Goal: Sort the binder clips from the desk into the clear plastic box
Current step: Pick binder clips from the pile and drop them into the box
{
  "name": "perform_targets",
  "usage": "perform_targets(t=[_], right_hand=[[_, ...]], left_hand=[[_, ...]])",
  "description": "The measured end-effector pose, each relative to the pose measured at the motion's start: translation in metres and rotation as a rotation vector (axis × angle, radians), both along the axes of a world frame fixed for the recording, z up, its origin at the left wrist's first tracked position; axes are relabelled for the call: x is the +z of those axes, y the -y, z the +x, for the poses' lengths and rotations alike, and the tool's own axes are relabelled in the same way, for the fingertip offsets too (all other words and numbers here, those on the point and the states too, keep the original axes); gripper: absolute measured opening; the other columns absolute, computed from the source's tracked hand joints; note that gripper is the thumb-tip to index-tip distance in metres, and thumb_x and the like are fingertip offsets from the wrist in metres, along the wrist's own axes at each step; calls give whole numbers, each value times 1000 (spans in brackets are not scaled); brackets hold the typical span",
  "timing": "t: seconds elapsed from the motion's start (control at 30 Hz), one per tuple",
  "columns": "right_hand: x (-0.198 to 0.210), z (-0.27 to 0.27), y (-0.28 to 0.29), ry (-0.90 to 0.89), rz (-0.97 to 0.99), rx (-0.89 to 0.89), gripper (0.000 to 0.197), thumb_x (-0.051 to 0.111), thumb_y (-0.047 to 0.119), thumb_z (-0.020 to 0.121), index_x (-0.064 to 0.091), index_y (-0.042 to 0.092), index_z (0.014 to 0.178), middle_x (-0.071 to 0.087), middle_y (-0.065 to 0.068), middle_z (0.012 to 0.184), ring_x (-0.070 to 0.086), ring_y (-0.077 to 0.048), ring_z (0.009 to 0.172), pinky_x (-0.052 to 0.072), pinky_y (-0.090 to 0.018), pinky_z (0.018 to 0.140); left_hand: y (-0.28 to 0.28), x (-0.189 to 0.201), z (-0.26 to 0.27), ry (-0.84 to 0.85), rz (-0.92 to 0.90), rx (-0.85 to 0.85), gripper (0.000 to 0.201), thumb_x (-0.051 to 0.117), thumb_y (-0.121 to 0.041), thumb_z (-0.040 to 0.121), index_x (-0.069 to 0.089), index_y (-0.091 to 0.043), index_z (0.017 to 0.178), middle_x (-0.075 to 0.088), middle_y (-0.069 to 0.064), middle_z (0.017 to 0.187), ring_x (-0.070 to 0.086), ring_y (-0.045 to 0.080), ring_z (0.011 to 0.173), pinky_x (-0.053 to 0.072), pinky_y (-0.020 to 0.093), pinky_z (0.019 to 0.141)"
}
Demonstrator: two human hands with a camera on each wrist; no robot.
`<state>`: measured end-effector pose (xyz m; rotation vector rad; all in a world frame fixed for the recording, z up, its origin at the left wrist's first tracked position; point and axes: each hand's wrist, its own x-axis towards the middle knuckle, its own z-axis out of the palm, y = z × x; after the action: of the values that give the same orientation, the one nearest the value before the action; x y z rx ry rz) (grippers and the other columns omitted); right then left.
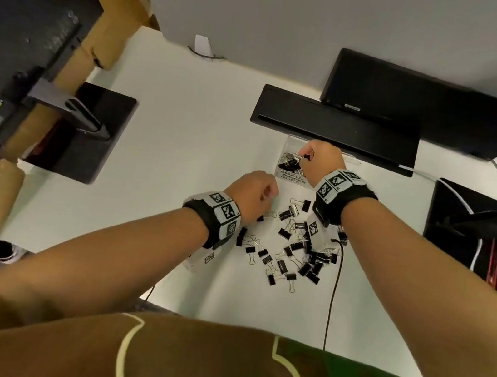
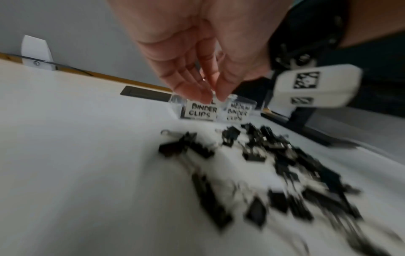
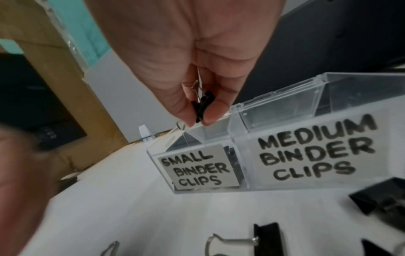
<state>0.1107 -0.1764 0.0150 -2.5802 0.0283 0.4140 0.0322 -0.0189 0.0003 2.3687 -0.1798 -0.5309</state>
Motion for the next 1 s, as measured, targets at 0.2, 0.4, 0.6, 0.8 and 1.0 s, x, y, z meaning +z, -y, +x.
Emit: perform_targets(t=[0.2, 0.4, 0.6, 0.8, 1.0], right_hand=[[-7, 1, -8, 14, -31, 64, 27, 50, 5, 89, 60, 14, 112, 57, -12, 120, 58, -27, 105, 44, -27, 76], [-4, -30, -7, 62, 61, 40, 28, 48, 9, 90, 60, 15, 114, 54, -10, 120, 56, -24, 108, 45, -26, 87], [-22, -111, -12, -196, -5, 280, 11, 55, 19, 85, 61, 19, 95, 61, -2, 104, 56, -16, 91, 47, -28, 79], [-56, -161, -17, -253, -61, 395, 22, 60, 24, 86, 56, 10, 102, 53, -8, 111, 51, -22, 103, 44, -31, 84], [-61, -159, -14, -209, 60, 256, 18, 58, 15, 84, 56, 9, 101, 55, -6, 100, 53, -23, 95, 41, -27, 76]], left_hand=[[-20, -20, -50, -125, 188, -326, 26, 52, -8, 87, 63, -13, 110, 57, 5, 116, 56, 21, 105, 44, 25, 82], [-21, -37, -62, -121, 276, -473, 39, 47, -5, 88, 57, -15, 124, 51, 6, 124, 51, 24, 116, 45, 33, 88], [-19, -41, -58, -50, 269, -450, 24, 57, -10, 86, 57, -7, 109, 53, 11, 114, 53, 27, 104, 46, 33, 83], [-24, -37, -54, -43, 137, -329, 8, 56, -6, 82, 52, -12, 80, 53, 4, 82, 47, 20, 73, 36, 28, 66], [-23, -28, -48, -56, -14, -33, 22, 57, -6, 82, 43, -19, 71, 45, -11, 65, 45, 14, 59, 34, 24, 53]])
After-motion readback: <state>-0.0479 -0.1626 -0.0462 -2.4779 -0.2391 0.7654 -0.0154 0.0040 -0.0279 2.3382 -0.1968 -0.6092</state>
